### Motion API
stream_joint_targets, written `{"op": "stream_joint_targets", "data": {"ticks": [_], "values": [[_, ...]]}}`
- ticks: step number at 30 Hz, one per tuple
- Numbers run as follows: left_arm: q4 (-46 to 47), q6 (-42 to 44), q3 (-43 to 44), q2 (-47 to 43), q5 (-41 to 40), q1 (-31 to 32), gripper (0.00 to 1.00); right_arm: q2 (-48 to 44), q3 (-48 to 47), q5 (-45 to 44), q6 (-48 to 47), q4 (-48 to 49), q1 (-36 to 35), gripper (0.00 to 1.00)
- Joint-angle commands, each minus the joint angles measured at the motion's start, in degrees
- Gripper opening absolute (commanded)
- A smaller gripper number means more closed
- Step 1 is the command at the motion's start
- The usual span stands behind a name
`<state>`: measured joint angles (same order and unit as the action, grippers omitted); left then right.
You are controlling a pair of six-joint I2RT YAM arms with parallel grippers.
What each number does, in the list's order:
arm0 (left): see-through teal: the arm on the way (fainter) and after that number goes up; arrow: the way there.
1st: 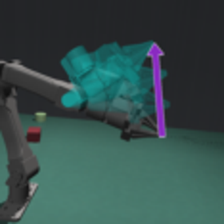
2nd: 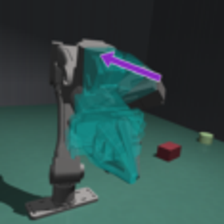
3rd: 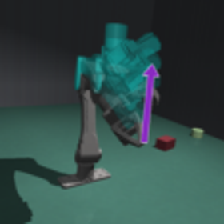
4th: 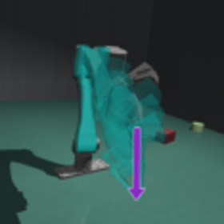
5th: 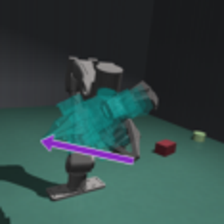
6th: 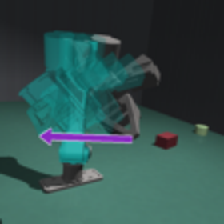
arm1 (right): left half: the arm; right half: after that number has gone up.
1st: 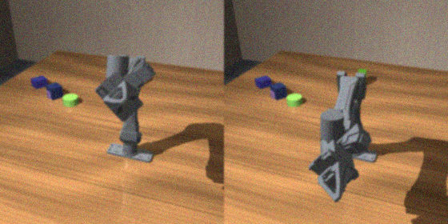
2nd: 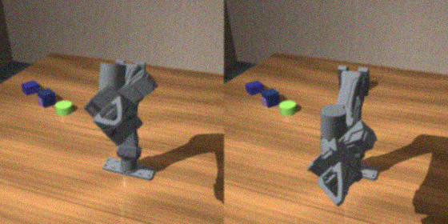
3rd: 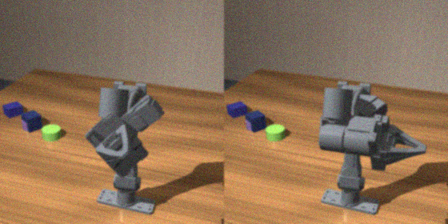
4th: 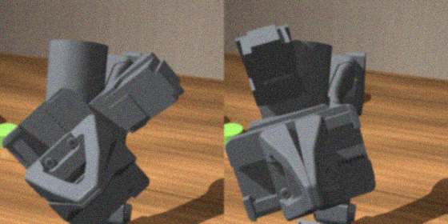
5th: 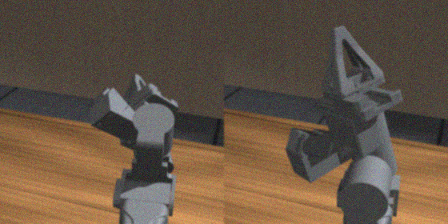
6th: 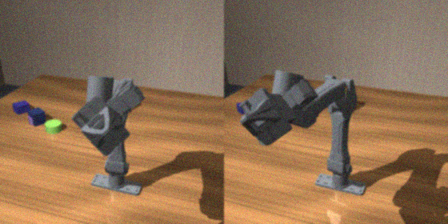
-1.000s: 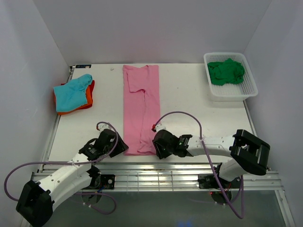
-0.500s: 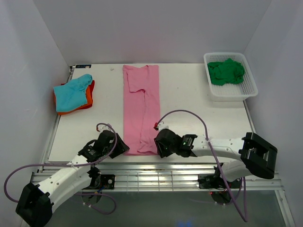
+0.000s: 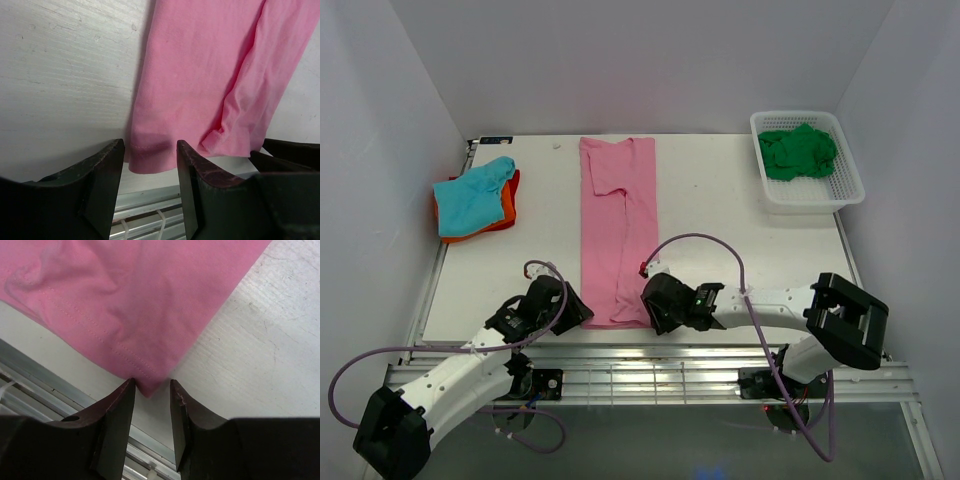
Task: Fold and stack the t-shirts
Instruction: Fold the tshirt
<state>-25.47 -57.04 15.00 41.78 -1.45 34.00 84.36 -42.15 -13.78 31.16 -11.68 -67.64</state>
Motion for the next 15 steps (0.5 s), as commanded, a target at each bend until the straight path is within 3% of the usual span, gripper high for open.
{"op": "stream_joint_targets", "data": {"ticks": [1,15], "values": [[-1.6,-0.4,-0.1,0.1,0.0,0.4,0.57,0.8,-2.6,-1.1,-0.7,2.1,-0.5,0.4],[-1.7,-0.8,-0.9,-0.2,0.7,0.4,0.54,3.4,-0.8,-0.5,0.0,3.7,-0.4,0.41]]}}
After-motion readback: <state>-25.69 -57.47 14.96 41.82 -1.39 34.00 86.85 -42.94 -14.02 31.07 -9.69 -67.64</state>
